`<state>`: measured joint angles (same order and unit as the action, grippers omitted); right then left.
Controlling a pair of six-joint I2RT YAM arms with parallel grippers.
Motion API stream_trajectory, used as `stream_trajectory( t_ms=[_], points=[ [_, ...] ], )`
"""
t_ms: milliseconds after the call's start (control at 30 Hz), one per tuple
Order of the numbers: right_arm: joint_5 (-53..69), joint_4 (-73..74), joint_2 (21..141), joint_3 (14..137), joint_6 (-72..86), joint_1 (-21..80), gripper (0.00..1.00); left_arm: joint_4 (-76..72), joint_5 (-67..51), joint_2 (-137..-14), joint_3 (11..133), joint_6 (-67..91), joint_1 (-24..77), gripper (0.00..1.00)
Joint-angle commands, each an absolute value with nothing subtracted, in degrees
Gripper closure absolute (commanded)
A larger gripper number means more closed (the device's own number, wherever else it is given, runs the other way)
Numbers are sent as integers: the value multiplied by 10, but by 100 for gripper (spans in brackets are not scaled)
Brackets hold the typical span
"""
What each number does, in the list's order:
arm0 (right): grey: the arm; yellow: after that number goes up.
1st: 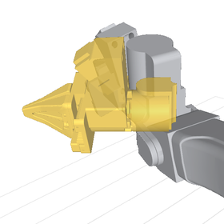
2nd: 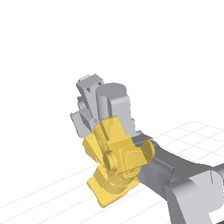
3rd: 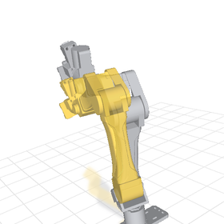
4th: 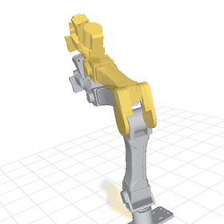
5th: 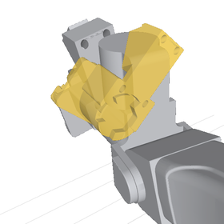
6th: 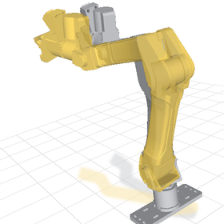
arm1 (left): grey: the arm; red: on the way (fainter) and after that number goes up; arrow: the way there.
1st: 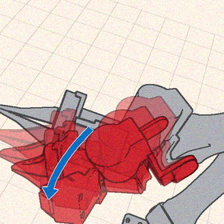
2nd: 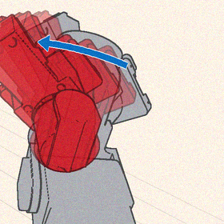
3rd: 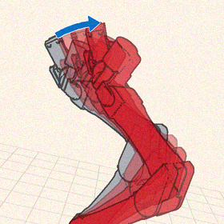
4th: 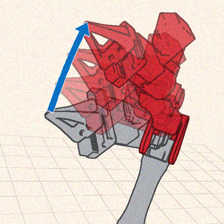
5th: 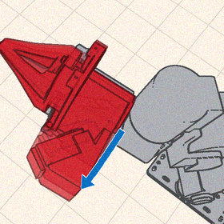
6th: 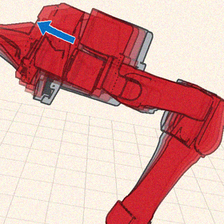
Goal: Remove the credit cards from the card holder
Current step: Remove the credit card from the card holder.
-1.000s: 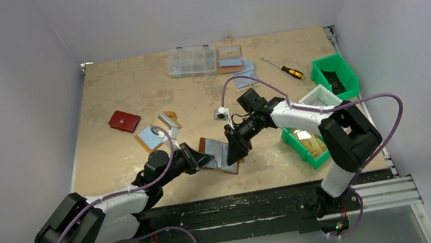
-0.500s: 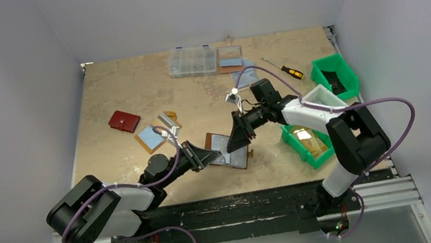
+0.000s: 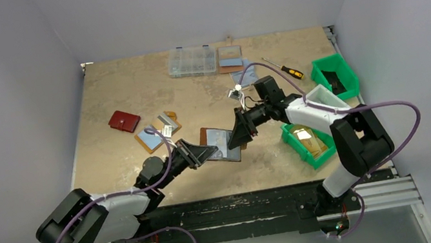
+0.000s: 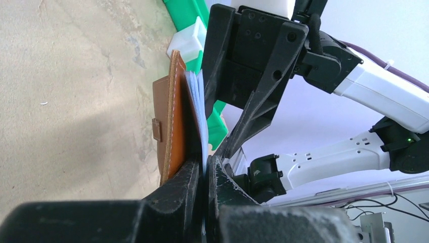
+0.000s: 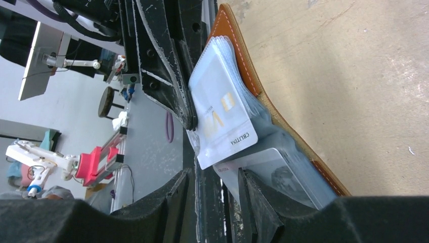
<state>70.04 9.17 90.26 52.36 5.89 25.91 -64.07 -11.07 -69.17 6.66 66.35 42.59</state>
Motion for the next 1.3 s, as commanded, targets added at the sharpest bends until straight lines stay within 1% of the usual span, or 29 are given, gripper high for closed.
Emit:
stream_trajectory(
  t_ms=[0,233,400,433,600,700,767,800,867,900,967,1067,1133,1267],
  points=[
    [720,65,888,516,70,258,54,-672,-100,-674,76,650,435,100],
    [768,-29,886,492,152,257,54,-720,-104,-713,92,652,461,100],
    [774,-55,886,485,185,257,55,-750,-97,-741,105,653,477,100],
    [773,-56,886,485,188,256,57,-752,-96,-743,106,653,478,100],
    [766,-80,884,477,219,248,72,-746,-88,-744,107,650,481,100],
    [764,-106,885,468,247,240,75,-746,-85,-746,107,649,484,100],
    [769,-133,887,461,269,235,74,-746,-79,-747,108,648,485,100],
    [769,-143,889,457,281,235,72,-748,-75,-747,107,648,487,100],
    [765,-148,892,454,289,234,63,-753,-67,-747,107,645,490,100],
    [763,-148,894,453,290,234,60,-756,-64,-747,108,644,491,100],
    [762,-151,897,453,297,234,58,-758,-60,-749,113,641,494,100],
    [765,-160,902,451,308,234,58,-758,-60,-757,124,634,500,100],
    [767,-175,901,447,325,234,60,-765,-58,-767,128,633,504,100],
    [769,-182,899,446,329,234,74,-782,-52,-781,126,636,507,100]
  ],
)
